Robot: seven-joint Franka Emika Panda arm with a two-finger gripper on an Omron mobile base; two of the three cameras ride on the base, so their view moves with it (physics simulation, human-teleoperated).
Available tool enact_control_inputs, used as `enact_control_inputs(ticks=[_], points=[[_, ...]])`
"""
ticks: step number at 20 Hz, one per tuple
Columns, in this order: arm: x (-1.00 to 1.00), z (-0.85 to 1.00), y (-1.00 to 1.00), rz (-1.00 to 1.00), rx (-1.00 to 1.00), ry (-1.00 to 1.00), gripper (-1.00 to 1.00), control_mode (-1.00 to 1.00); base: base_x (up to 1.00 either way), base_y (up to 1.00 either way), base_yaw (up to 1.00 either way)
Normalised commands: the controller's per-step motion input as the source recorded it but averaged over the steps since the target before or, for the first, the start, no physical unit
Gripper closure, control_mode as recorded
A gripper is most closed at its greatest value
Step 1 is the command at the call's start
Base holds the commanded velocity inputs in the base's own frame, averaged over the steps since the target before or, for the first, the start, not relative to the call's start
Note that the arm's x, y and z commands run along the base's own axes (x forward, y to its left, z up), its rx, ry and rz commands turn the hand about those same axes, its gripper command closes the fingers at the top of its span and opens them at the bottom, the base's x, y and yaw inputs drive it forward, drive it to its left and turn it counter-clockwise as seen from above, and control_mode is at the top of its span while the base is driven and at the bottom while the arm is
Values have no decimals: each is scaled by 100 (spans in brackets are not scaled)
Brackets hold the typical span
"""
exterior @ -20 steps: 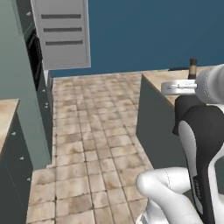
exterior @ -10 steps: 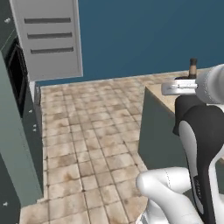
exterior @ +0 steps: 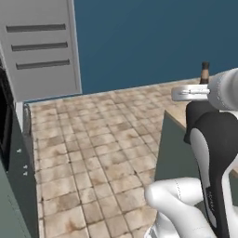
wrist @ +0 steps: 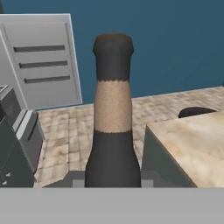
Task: There is a bowl on the dining counter. Grab a lemon wedge from the fridge and place it in the bowl. Then get the liquor bottle and glass cup from the cabinet and place them next to the bowl.
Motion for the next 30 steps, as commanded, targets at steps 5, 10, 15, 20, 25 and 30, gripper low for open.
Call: enact_control_inputs(ticks=[5, 10, 15, 20, 25, 30], points=[[0, 0, 0, 0, 0, 0, 100, 100, 100, 12, -20], [0, 0, 0, 0, 0, 0, 100, 100, 100, 9, -23], [0, 0, 0, 0, 0, 0, 100, 100, 100, 3, -26], [0, 0, 0, 0, 0, 0, 100, 100, 100, 2, -32], [0, 0, 0, 0, 0, 0, 100, 100, 100, 0, -39], [0, 0, 0, 0, 0, 0, 100, 100, 97, 0, -43]])
